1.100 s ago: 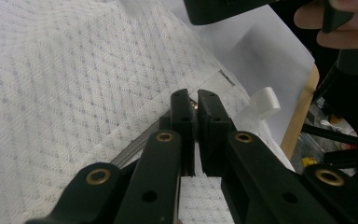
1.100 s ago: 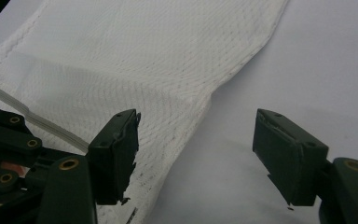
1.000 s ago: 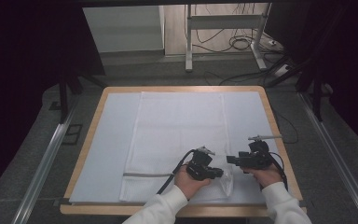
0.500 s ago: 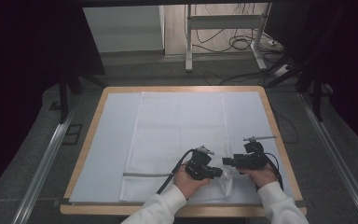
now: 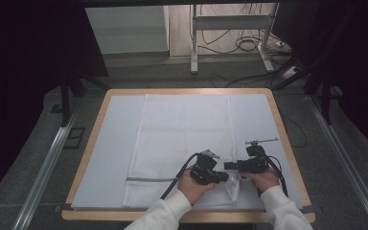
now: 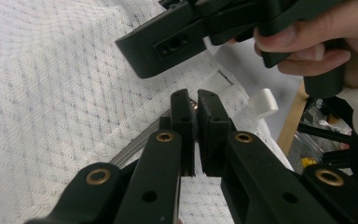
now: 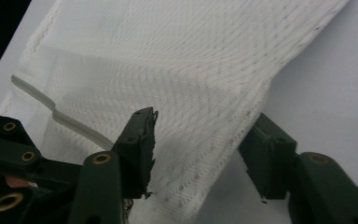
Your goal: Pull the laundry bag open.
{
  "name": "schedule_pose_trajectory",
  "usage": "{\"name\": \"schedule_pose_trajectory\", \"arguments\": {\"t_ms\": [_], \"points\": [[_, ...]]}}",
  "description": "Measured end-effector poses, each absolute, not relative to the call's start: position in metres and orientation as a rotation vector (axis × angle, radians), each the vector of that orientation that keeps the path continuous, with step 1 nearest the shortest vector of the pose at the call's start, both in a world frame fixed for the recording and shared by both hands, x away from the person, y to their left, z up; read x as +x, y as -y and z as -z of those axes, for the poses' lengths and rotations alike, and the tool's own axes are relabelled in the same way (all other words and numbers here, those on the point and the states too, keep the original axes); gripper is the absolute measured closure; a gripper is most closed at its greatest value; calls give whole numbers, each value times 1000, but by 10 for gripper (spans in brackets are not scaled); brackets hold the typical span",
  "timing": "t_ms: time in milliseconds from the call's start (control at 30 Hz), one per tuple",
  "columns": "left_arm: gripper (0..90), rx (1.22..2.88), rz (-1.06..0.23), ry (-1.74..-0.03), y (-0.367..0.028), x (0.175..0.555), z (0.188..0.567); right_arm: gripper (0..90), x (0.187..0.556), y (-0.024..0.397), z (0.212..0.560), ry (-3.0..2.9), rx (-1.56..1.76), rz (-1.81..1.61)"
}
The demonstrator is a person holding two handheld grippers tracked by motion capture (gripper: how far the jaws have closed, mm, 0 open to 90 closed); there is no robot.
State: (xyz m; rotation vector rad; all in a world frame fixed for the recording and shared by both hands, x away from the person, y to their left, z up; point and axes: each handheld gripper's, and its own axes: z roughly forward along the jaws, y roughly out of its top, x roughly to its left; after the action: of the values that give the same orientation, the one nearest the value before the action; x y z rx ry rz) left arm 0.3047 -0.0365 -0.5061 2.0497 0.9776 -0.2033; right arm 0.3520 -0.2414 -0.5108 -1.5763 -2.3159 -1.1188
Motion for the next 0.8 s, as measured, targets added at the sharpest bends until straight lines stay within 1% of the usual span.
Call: {"name": "schedule_pose_trajectory", "arguments": {"t_ms": [100,167,367,433,800], "points": [[869,2053,201,-976,37,304,506,531,354,239,513,2294,-1572,1114],[869,2054,202,-975,37,304,507,591,354,238,513,2289,-1566,1119],[869,2056,198,-977,37,305,507,815,355,234,514,2295,-1534,1110],[869,2057,199,-978,37,305,508,863,355,234,514,2311,-1512,1105],[869,2046,216,-995,35,307,515,873,355,235,512,2340,-1466,1126]]}}
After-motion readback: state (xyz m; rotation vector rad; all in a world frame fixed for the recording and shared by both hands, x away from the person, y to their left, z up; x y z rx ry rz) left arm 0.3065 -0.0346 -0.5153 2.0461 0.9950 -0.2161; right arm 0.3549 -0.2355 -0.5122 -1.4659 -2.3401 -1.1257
